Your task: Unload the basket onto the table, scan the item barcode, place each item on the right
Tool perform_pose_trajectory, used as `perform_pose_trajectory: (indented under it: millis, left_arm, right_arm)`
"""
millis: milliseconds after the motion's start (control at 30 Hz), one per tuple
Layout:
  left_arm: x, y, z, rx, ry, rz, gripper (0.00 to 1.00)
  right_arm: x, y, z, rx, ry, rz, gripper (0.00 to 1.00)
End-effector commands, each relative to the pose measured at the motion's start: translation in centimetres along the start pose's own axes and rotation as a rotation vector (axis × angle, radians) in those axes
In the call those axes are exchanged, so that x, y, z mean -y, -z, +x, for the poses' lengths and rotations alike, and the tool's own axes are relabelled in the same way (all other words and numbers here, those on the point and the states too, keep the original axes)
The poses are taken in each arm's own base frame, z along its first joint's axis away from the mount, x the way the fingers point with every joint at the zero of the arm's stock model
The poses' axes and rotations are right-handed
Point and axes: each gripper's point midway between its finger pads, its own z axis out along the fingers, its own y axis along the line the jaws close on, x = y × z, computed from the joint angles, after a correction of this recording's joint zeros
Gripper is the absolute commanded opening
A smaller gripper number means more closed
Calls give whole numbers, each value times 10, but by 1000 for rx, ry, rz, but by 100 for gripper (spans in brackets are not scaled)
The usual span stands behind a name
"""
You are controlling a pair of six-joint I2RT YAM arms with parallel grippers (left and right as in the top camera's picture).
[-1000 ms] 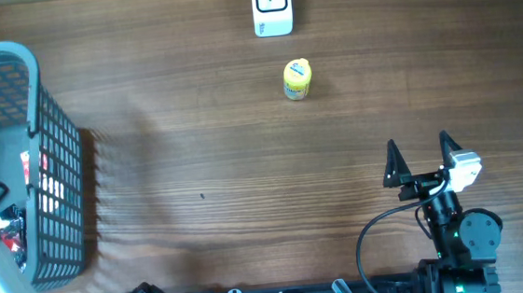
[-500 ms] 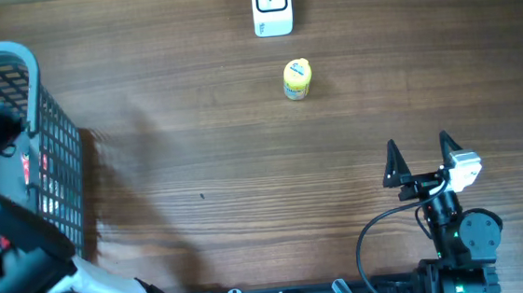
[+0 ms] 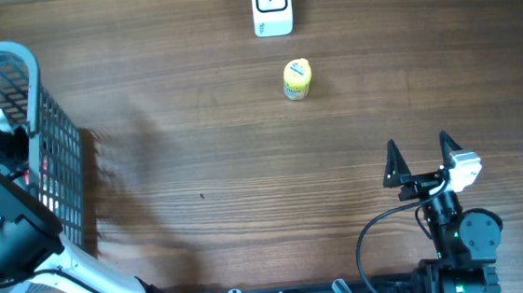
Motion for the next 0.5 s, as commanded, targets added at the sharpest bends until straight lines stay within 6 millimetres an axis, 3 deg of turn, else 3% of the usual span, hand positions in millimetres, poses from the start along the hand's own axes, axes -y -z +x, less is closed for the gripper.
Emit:
perform_pose_trajectory:
  millis: [0,33,167,267,367,467]
  left_arm:
    - [7,-19,18,-67,-7,21,58]
    - [7,-19,19,-68,-7,20,49]
    - [7,-18,24,-90,38,19,39]
    - [7,-6,22,-71,83,17,33]
    - [6,39,3,32,95,17,38]
    - [4,125,-23,227,177,28,43]
  right_arm:
    - [0,0,-2,9,-11,0,100]
    - [0,0,-2,9,-11,0,100]
    - [0,0,-2,9,-11,0,100]
    - [0,0,-2,9,-11,0,100]
    - [0,0,-2,9,-11,-1,100]
    - [0,0,-2,9,-11,-1,100]
